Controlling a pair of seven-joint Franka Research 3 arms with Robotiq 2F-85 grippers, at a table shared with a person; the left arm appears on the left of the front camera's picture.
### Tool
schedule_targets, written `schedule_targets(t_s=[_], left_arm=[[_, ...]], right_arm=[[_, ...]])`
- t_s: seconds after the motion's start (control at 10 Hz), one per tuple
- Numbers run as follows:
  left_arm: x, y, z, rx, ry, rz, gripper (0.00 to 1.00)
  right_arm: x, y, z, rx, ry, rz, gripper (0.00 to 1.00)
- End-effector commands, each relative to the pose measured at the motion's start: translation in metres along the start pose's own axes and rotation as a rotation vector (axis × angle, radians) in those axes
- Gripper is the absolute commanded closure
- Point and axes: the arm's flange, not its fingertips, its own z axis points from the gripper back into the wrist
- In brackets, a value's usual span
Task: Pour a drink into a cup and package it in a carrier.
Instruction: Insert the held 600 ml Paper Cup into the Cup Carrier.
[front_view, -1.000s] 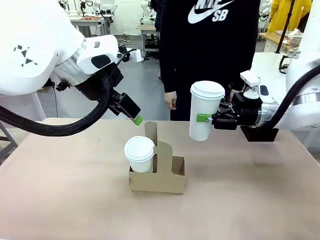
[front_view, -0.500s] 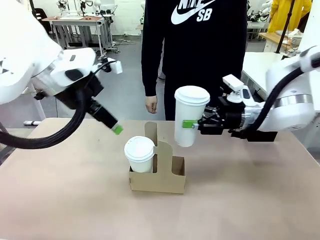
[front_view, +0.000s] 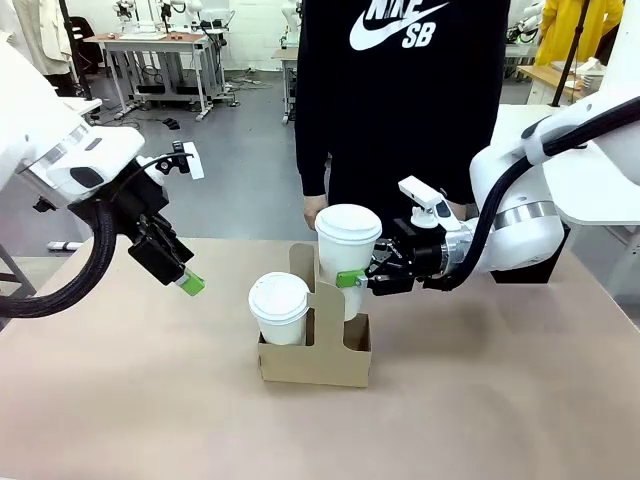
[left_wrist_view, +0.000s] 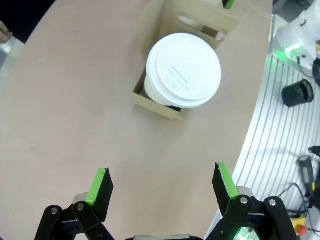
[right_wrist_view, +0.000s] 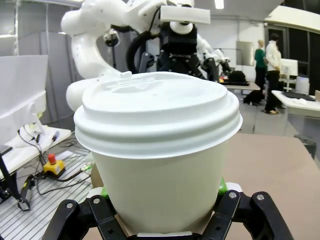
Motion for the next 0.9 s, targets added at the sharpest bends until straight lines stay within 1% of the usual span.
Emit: schedule_targets(t_s=[0.0, 0.2, 0.4, 0.8], left_arm=[[0.003, -0.001, 0.001, 0.018, -0.004, 0.002, 0.00], [0.003, -0.001, 0.001, 0.018, -0.004, 0.002, 0.00], [0.003, -0.001, 0.001, 0.018, -0.004, 0.002, 0.00], [0.003, -0.001, 0.001, 0.018, -0.004, 0.002, 0.00]], right_arm=[[-0.004, -0.003, 0.006, 0.041, 0.006, 0.009, 0.20], [-0.018, -0.003, 0.006, 0.081, 0.015, -0.007, 0.20], [-0.034, -0.006, 0.002, 0.090, 0.038, -0.027, 0.20], [-0.058, -0.009, 0.005, 0.151, 0.076, -0.023, 0.20]])
